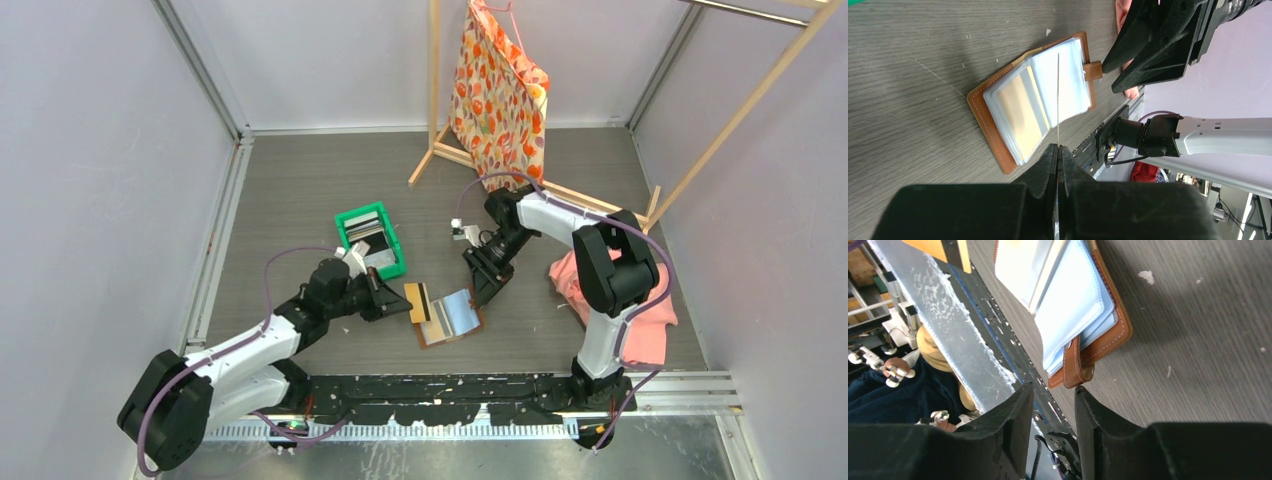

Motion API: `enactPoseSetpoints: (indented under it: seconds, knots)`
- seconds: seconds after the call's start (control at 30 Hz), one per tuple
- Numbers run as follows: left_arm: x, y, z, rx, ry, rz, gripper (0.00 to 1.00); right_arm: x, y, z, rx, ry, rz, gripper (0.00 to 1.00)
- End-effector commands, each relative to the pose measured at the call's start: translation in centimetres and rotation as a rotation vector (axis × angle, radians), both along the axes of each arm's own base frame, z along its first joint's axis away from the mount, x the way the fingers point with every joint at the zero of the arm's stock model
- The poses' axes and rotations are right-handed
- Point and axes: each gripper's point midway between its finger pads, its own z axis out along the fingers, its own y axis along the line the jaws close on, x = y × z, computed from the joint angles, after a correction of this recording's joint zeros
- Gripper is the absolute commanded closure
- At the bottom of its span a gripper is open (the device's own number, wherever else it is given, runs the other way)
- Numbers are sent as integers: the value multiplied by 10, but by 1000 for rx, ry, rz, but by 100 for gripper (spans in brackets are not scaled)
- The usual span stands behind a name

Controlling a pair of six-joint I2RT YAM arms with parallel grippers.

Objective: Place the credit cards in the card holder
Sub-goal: Pick up the credit card from the storage box, then insert the credit card into the card holder.

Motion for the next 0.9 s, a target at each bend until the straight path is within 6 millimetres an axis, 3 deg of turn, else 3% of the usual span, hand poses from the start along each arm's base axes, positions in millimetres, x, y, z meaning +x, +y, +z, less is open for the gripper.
enactPoseSetpoints:
  seconds: [0.0, 0.1, 0.23, 0.63, 0.87]
  knots:
    - [0, -5, 11, -20, -28, -43, 100, 19, -3, 12, -30, -125, -26, 57]
    - [1, -6, 13, -22, -37, -50, 100, 34, -9, 19, -31, -211, -75, 53]
    - [1, -10, 15, -47, -41, -63, 100, 40, -10, 33, 21, -247, -102, 51]
    - [19, -25, 58, -231, -171, -39, 100, 16, 27, 91, 400, -132, -107, 51]
    - [31, -33, 87, -293, -314, 0, 99, 17, 45, 110, 564, -94, -156, 51]
